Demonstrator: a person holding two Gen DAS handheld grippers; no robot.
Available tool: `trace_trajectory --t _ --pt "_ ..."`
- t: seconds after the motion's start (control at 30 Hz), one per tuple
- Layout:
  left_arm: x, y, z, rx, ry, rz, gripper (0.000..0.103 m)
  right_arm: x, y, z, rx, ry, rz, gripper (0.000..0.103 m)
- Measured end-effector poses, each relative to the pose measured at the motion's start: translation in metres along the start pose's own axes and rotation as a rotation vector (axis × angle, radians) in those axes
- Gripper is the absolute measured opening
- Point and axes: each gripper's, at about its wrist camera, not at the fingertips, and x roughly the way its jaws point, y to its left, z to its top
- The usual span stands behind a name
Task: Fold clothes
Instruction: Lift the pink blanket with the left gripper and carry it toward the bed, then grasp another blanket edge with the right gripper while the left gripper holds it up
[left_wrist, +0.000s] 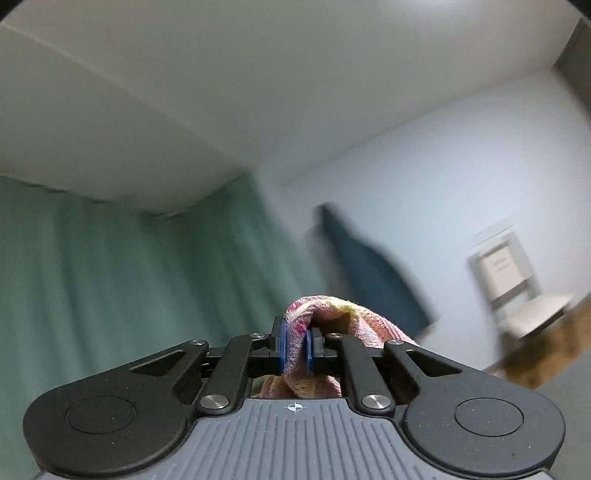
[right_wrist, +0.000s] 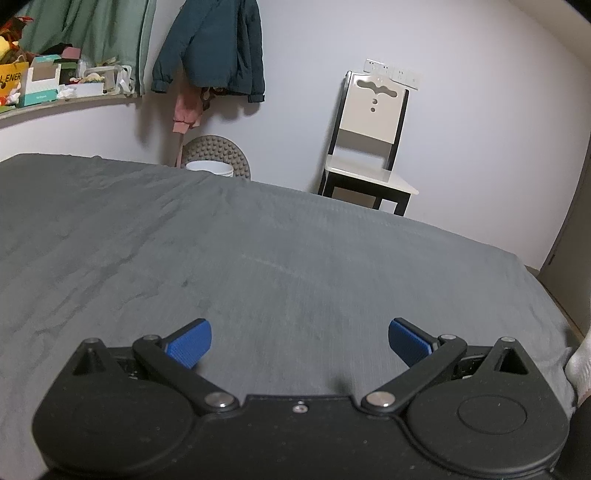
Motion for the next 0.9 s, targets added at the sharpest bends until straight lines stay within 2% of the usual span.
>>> trace_trajectory --t 0.13,0.2,0.33,0.4,0.47,0.5,0.6,0.63,0.67,0.7,0.73,0.77,0.83,0.9 --pt "0.058 -0.066 0.013 -0.07 -0.038 -0.207 0.009 -0.031 0.0 0.004 0.018 -0.135 0.117 0.103" --pt "0.083 -0.102 0.003 -0.13 -0.024 -0.318 0.01 -0.046 0.0 0.007 0.027 -0.203 0.175 0.103" --pt "0.128 -0.179 -0.052 -0.214 0.096 -0.507 0.01 -0.077 0.0 0.011 0.042 -0.34 0.29 0.103" --pt "0.145 -0.211 -0.086 -0.266 0.171 -0.582 0.01 -0.099 0.014 0.011 -0.019 -0.441 0.319 0.103" --pt "0.156 -0.247 -0.116 -0.275 0.226 -0.641 0.01 -0.106 0.035 0.011 -0.094 -0.486 0.312 0.103" --pt "0.159 -0.261 -0.128 -0.271 0.247 -0.658 0.01 -0.109 0.045 0.011 -0.13 -0.504 0.308 0.103" --pt "0.166 -0.29 -0.155 -0.299 0.294 -0.713 0.009 -0.091 0.07 0.014 -0.217 -0.455 0.283 0.103" --pt "0.168 -0.298 -0.162 -0.316 0.307 -0.733 0.009 -0.082 0.075 0.015 -0.237 -0.428 0.277 0.098" --pt "0.171 -0.299 -0.167 -0.32 0.309 -0.741 0.009 -0.074 0.076 0.016 -0.239 -0.398 0.29 0.079" --pt "0.171 -0.3 -0.167 -0.323 0.304 -0.744 0.009 -0.067 0.076 0.019 -0.23 -0.365 0.312 0.068" --pt "0.172 -0.302 -0.166 -0.326 0.298 -0.748 0.009 -0.057 0.075 0.023 -0.197 -0.311 0.341 0.041" --pt "0.171 -0.305 -0.165 -0.325 0.294 -0.753 0.009 -0.049 0.073 0.026 -0.164 -0.26 0.371 0.02" --pt "0.172 -0.305 -0.166 -0.308 0.282 -0.759 0.009 -0.048 0.062 0.031 -0.048 -0.234 0.444 0.005" --pt "0.169 -0.301 -0.166 -0.289 0.267 -0.764 0.009 -0.055 0.044 0.042 0.083 -0.26 0.522 0.005"
